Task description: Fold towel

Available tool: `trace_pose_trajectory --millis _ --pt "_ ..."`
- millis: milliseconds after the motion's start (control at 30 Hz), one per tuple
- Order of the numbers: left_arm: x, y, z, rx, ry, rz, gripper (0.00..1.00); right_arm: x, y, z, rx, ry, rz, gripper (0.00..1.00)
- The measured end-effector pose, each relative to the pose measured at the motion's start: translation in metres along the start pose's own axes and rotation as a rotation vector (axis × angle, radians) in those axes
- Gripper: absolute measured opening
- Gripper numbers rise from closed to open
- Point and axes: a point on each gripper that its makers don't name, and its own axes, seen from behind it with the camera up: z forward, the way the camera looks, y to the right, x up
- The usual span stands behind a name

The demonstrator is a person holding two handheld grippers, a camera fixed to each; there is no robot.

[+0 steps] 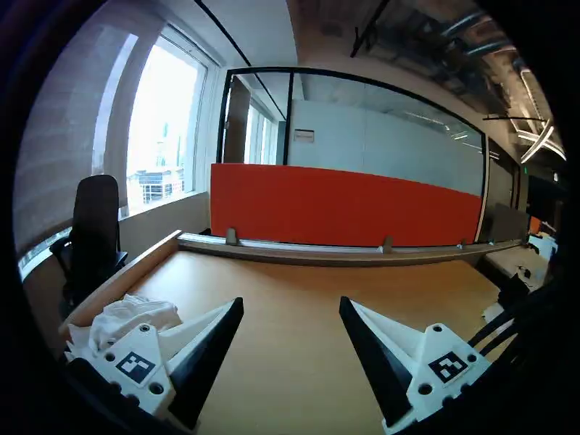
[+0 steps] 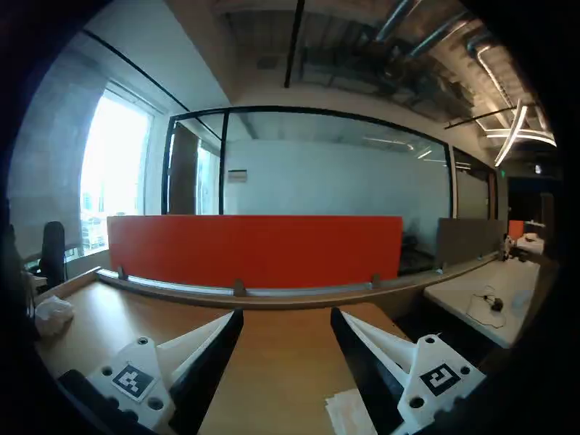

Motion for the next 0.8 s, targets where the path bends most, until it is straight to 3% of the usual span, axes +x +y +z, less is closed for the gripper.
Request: trace_pose_trajectory --millis 267,567,800 --pt "0.020 -0.003 -0.004 -0.016 0.066 0.009 0.98 0.011 -0.041 0.002 0.040 0.012 0.007 0.93" --pt "0.029 -0.007 -0.003 -0.022 0.100 0.004 0.98 0.018 -0.064 0.002 0.054 0.010 0.001 0.93" --pt "0.036 -0.003 -0.002 -0.038 0.137 0.018 0.98 0.033 -0.083 0.000 0.064 0.013 0.003 0.93"
